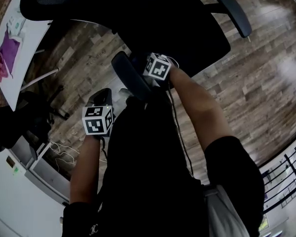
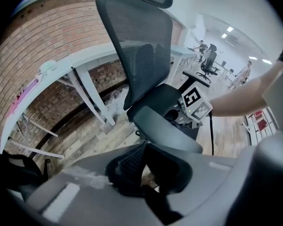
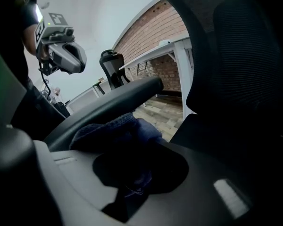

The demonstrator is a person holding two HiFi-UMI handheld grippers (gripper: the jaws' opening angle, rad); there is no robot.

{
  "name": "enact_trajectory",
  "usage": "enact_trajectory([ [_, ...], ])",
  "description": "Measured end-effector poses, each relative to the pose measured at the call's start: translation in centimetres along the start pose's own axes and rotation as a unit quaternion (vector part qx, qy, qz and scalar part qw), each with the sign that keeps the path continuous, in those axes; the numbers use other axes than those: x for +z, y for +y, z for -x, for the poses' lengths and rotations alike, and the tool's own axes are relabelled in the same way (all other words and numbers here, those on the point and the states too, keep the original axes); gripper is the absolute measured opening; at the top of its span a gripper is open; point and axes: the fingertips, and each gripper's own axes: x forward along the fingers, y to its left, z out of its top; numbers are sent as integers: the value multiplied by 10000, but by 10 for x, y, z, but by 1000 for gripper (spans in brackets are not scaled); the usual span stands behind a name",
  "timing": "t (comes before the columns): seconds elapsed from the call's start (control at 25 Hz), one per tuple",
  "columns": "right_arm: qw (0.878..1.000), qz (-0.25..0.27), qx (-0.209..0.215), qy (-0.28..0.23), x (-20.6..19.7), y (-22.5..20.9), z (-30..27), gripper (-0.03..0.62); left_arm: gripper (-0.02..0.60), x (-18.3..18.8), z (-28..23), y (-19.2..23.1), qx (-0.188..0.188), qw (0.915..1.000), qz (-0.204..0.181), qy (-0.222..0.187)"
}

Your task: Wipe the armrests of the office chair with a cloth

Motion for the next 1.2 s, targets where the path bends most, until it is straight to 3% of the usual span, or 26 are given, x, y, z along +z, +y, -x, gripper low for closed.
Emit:
enact_trajectory([
  [0.28,9997,-53,205,120,-7,-13,-26,67,6,-16,-2,14,87,9994,315,102],
  [0.44,9994,-36,161,295,-11,-24,-36,67,6,-17,-5,16,128,9995,272,124],
  [0.64,9982,-203,449,354,-23,-34,-64,67,6,-20,-12,17,156,9995,236,167],
  [0.84,9982,23,144,581,-34,-50,-76,67,6,-30,-22,16,116,9992,300,247],
  [1.2,9966,-602,420,366,-32,-10,-51,60,6,-14,-15,11,-9,9993,366,17],
])
